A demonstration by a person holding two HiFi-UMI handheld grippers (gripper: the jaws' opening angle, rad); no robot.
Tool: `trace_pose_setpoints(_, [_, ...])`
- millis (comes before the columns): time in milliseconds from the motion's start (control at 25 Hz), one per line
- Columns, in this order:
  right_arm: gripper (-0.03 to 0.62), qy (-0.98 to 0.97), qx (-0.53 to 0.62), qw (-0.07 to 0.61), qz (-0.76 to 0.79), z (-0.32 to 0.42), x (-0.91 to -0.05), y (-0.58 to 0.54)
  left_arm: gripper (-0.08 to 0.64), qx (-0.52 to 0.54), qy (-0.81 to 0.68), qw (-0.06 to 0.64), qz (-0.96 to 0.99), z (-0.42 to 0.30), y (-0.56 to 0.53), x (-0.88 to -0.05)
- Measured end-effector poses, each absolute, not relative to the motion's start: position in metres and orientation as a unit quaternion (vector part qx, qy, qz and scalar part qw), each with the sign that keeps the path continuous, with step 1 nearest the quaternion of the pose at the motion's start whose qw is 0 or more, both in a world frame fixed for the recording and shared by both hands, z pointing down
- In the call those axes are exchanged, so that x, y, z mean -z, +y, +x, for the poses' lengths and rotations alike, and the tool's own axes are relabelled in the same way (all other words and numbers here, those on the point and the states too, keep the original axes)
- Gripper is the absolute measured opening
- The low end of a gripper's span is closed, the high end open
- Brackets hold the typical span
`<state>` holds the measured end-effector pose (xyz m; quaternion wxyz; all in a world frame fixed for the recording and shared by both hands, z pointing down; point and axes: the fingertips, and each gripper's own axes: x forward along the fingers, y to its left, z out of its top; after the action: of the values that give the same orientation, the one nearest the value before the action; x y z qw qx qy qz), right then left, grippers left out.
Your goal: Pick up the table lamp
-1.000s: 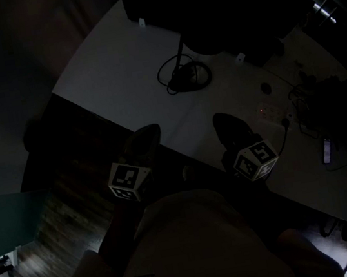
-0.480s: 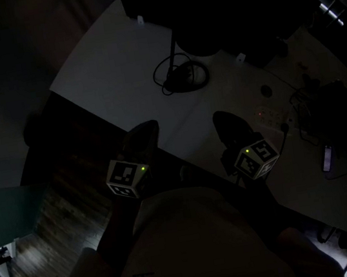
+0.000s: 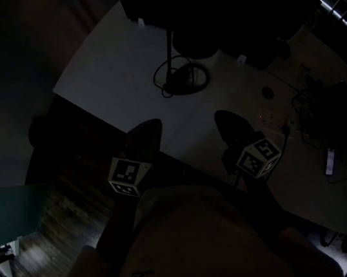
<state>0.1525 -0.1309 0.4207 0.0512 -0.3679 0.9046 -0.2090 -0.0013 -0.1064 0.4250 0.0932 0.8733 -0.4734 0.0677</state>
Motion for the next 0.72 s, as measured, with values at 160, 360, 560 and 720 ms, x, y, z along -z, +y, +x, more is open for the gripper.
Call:
trace_pose_setpoints(160, [0.0, 0.906, 0.21, 0.047, -0.364, 0.151, -0.424, -0.132, -0.002, -0.068, -0.468, 0.097, 0.876, 0.0, -0.108, -0.425])
trace_pose_setpoints(360, [0.0, 0.912, 0.196, 0.035, -0.358, 0.144, -0.432, -0.135, -0.003, -0.052, -0.455, 0.104, 0.883, 0.001, -0.112, -0.423])
trace_pose_setpoints(560, [0.0, 0.915, 0.191, 0.022, -0.355, 0.125, -0.434, -0.148, -0.002, -0.062, -0.453, 0.111, 0.883, -0.007, -0.121, -0.435])
trace_pose_setpoints(720, [0.0, 0.913, 0.183, 0.011, -0.365, 0.112, -0.437, -0.163, -0.002, -0.064, -0.447, 0.129, 0.883, -0.011, -0.134, -0.435])
